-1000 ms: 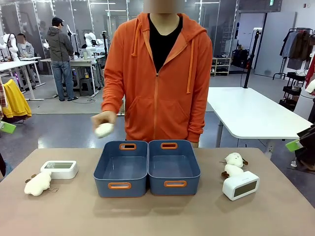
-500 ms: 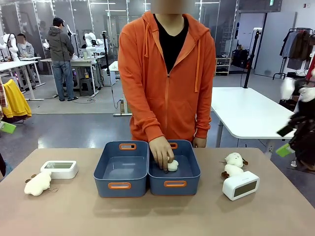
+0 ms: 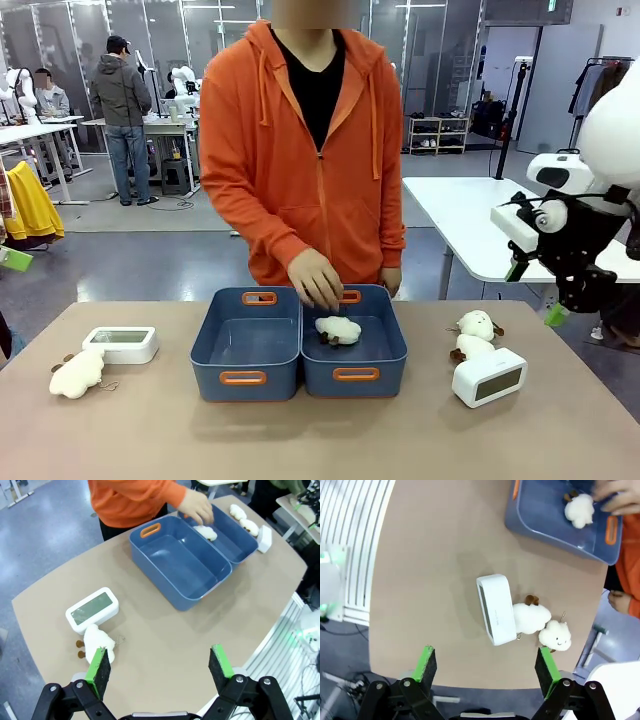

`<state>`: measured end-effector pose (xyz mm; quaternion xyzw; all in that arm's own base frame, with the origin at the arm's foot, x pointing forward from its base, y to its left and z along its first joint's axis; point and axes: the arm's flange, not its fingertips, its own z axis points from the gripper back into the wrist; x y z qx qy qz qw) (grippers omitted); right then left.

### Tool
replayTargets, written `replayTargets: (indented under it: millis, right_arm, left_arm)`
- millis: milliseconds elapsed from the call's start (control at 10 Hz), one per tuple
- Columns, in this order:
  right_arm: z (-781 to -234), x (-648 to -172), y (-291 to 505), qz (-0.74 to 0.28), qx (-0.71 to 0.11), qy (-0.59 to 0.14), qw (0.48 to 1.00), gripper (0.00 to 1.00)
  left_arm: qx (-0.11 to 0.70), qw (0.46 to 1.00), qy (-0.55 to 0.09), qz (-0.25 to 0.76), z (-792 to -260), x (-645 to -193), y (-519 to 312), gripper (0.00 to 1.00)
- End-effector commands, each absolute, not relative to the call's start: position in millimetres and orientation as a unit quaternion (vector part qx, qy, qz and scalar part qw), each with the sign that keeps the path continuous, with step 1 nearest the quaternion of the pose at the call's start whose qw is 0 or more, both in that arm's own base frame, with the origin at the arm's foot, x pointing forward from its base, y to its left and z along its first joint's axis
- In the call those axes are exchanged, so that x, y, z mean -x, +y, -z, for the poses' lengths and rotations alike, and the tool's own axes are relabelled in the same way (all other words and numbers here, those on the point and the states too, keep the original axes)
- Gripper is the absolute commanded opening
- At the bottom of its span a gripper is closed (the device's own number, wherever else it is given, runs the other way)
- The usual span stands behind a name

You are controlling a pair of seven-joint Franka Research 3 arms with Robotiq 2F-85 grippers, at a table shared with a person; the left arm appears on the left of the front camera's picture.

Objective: Sort the digital clocks into the basket.
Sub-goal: Pick up the Digital clock from the table and place it into the empty Plastic storage basket.

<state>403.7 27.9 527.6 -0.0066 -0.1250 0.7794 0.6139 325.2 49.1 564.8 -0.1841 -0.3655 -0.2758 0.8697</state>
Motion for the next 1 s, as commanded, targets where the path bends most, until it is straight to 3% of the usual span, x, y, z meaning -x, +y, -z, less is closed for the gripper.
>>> replayTargets:
  millis: [0,300,700,900]
  right_arm:
    - [-512,-421,23,-0.785,0.004,-0.136,0.604,1.00]
    - [-425,-457,47,-0.769,-0.031,-0.121,0.626,1.00]
    - [-369,-465,60,-0.778,-0.054,-0.045,0.625,1.00]
    - [-354,-478,60,-0.774,-0.012,-0.072,0.629,1.00]
  left_arm:
    - [0.187,0.867,-0.364,0.285,-565,-324,50,1.00]
    - [0.187,0.867,-0.364,0.285,-565,-324,50,1.00]
    - [0.187,0.867,-0.364,0.285,-565,-324,50,1.00]
    - [0.187,0.867,-0.364,0.285,-565,-324,50,1.00]
